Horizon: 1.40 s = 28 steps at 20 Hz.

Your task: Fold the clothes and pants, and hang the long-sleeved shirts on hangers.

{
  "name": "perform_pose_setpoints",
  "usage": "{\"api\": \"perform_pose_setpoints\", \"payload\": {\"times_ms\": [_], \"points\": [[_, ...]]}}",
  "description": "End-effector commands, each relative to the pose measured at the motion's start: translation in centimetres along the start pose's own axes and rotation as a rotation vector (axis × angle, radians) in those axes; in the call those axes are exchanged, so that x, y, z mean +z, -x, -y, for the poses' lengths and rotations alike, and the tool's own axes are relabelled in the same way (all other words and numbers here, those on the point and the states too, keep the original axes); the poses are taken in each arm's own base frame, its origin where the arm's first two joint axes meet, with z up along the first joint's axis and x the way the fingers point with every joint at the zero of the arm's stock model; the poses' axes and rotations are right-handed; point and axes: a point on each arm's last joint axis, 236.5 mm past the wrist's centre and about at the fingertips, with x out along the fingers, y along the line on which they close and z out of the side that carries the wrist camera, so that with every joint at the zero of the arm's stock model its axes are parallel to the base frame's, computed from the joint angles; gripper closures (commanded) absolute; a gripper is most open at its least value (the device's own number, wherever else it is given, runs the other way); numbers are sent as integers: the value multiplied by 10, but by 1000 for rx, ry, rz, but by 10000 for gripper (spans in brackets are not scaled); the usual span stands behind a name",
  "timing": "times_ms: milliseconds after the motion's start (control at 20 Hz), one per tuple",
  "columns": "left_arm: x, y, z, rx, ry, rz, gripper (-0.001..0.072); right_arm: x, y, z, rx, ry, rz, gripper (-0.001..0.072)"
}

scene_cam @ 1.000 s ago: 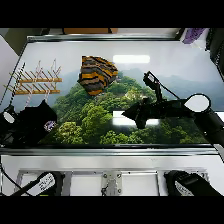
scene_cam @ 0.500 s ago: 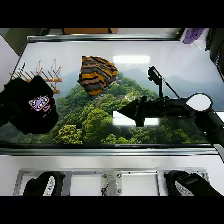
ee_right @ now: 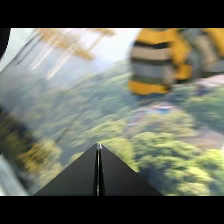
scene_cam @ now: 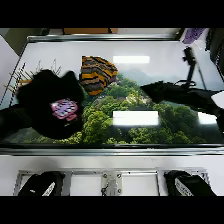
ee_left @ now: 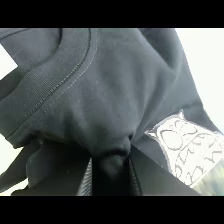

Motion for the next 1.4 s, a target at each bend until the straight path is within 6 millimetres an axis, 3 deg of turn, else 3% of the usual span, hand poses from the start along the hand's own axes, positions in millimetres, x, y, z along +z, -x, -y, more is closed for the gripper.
{"api": "perform_pose_setpoints", "payload": {"times_ms": [0,100,200,300,350,450,550,700,900,1050,1350], "points": [[-41,-69,70,-162,-5,-135,678,22,47,71,-250,-84,81,694],[-73,-113,101,-218,-10,-187,678,22,64,93,-315,-97,87,694],[-93,-155,113,-216,-16,-220,659,17,75,110,-374,-87,66,694],[-78,-192,117,-190,9,-200,66,6,79,121,-426,-48,14,694],[-63,-208,112,-160,2,-187,36,0,80,123,-439,-38,-13,695],[-36,-237,82,-71,-53,-185,37,-14,83,127,-457,-30,-75,694],[-30,-264,37,27,-29,-250,38,-30,86,130,-473,-16,-151,694],[-50,-307,-21,44,97,-402,38,-48,88,133,-477,-18,-228,694],[-88,-360,-69,36,324,-536,38,-70,77,137,-449,-57,-288,694],[-112,-389,-68,-17,400,-580,38,-91,59,140,-410,-84,-353,695],[-124,-425,-35,-87,348,-633,38,-142,13,151,-324,-156,-521,694]]}}
